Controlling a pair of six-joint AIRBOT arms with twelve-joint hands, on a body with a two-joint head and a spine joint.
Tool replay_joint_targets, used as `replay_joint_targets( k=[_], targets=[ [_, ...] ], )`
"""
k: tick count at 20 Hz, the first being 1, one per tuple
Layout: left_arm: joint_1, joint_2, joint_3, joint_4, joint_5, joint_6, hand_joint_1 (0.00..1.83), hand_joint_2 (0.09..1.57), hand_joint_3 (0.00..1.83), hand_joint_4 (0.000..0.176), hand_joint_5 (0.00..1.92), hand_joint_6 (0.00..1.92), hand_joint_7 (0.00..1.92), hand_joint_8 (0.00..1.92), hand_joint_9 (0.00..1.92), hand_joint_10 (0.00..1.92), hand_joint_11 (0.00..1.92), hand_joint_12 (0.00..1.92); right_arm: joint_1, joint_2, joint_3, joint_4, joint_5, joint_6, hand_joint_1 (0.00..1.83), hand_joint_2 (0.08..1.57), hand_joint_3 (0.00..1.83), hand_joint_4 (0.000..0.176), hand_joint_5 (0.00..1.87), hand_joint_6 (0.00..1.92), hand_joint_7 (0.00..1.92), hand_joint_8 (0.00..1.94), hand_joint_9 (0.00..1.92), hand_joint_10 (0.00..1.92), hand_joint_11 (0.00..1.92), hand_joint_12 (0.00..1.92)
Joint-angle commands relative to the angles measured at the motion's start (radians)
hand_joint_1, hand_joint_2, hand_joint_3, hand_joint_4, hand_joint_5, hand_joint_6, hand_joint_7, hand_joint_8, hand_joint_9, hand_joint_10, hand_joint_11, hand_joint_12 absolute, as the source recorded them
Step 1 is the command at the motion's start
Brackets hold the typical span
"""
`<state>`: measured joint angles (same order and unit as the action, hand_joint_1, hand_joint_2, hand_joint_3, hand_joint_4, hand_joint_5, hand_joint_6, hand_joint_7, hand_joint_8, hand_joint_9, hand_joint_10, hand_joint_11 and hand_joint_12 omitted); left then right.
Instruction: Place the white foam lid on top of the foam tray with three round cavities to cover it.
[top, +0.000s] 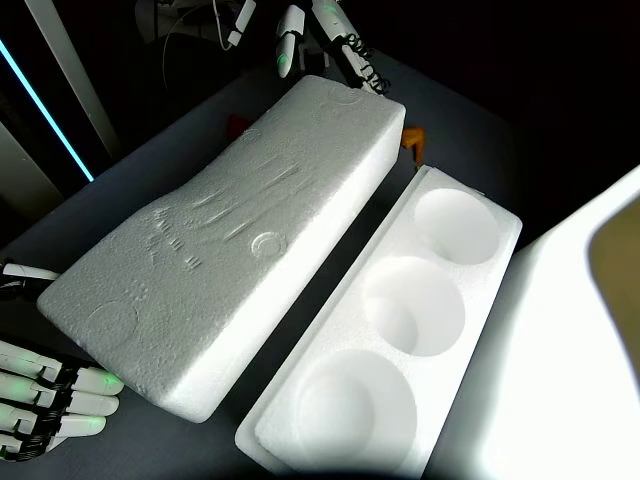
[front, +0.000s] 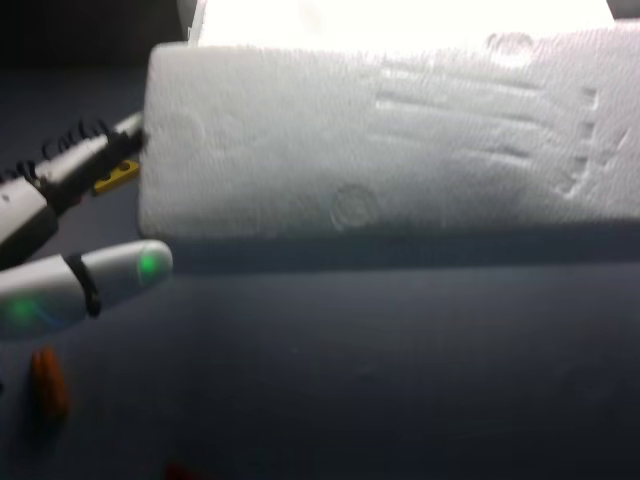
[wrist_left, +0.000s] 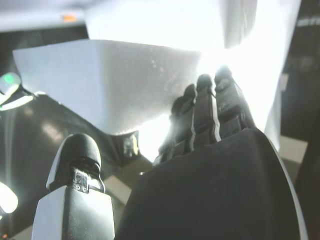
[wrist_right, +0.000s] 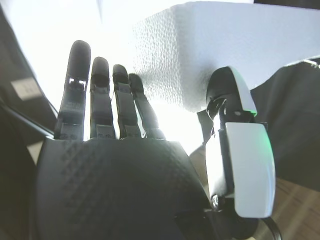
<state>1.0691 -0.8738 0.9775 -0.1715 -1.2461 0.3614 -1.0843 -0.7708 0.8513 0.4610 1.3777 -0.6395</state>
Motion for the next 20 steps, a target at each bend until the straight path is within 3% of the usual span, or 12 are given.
replay_joint_targets(
  k=[1, 2, 7, 8, 9, 12, 13, 18, 20],
  targets=[
    [-0.028, 0.005, 0.002, 0.076, -0.139, -0.003, 0.32, 1.22, 0.01, 0.000, 0.01, 0.00, 0.00, 0.00, 0.00, 0.00, 0.00, 0.00, 0.017, 0.013, -0.004, -0.076, 0.141, -0.002, 0.41, 1.23, 0.01, 0.000, 0.00, 0.41, 0.24, 0.07, 0.00, 0.94, 0.00, 1.79],
    [-0.051, 0.004, 0.010, 0.087, -0.130, -0.003, 0.38, 1.24, 0.02, 0.000, 0.01, 0.00, 0.00, 0.00, 0.00, 0.00, 0.00, 0.00, 0.026, 0.021, -0.002, -0.078, 0.142, -0.008, 0.39, 1.25, 0.01, 0.000, 0.00, 0.44, 0.24, 0.08, 0.05, 1.10, 0.12, 1.84],
    [-0.192, -0.045, 0.091, 0.137, -0.048, -0.012, 0.42, 1.28, 0.02, 0.000, 0.00, 0.00, 0.00, 0.00, 0.00, 0.00, 0.00, 0.00, 0.104, 0.026, 0.053, -0.086, 0.091, -0.010, 0.36, 1.29, 0.01, 0.000, 0.00, 0.51, 0.23, 0.19, 0.04, 1.20, 0.10, 1.90],
    [-0.213, -0.053, 0.104, 0.140, -0.037, -0.012, 0.49, 1.26, 0.01, 0.000, 0.02, 0.01, 0.00, 0.00, 0.00, 0.00, 0.00, 0.00, 0.123, 0.026, 0.063, -0.088, 0.077, -0.013, 0.45, 1.34, 0.02, 0.000, 0.00, 0.56, 0.15, 0.38, 0.01, 1.10, 0.02, 1.90],
    [-0.229, -0.059, 0.113, 0.143, -0.027, -0.012, 0.53, 1.25, 0.00, 0.000, 0.03, 0.01, 0.00, 0.00, 0.00, 0.00, 0.00, 0.00, 0.139, 0.026, 0.072, -0.090, 0.066, -0.014, 0.50, 1.35, 0.01, 0.000, 0.00, 0.60, 0.01, 0.73, 0.00, 1.14, 0.00, 1.92],
    [-0.292, -0.091, 0.160, 0.151, 0.011, -0.013, 0.59, 1.24, 0.00, 0.000, 0.04, 0.01, 0.00, 0.00, 0.00, 0.00, 0.00, 0.00, 0.207, 0.015, 0.112, -0.098, 0.004, -0.019, 0.52, 1.32, 0.00, 0.000, 0.00, 0.60, 0.00, 0.70, 0.00, 1.00, 0.00, 1.92],
    [-0.310, -0.102, 0.177, 0.150, 0.023, -0.013, 0.62, 1.22, 0.00, 0.000, 0.06, 0.02, 0.02, 0.01, 0.00, 0.00, 0.00, 0.00, 0.239, 0.005, 0.132, -0.104, -0.022, -0.020, 0.54, 1.31, 0.00, 0.000, 0.00, 0.59, 0.00, 0.57, 0.00, 0.80, 0.00, 1.91],
    [-0.366, -0.149, 0.252, 0.089, 0.041, -0.009, 0.66, 1.19, 0.00, 0.000, 0.09, 0.02, 0.01, 0.00, 0.00, 0.00, 0.01, 0.00, 0.395, -0.046, 0.221, -0.134, -0.164, -0.036, 0.52, 1.32, 0.00, 0.000, 0.00, 0.45, 0.00, 0.76, 0.00, 1.09, 0.00, 1.92],
    [-0.391, -0.169, 0.280, 0.082, 0.061, -0.009, 0.67, 1.19, 0.00, 0.000, 0.10, 0.02, 0.01, 0.00, 0.00, 0.00, 0.01, 0.01, 0.433, -0.068, 0.253, -0.135, -0.207, -0.035, 0.52, 1.32, 0.00, 0.000, 0.00, 0.43, 0.00, 0.78, 0.00, 1.12, 0.00, 1.92]
  ],
)
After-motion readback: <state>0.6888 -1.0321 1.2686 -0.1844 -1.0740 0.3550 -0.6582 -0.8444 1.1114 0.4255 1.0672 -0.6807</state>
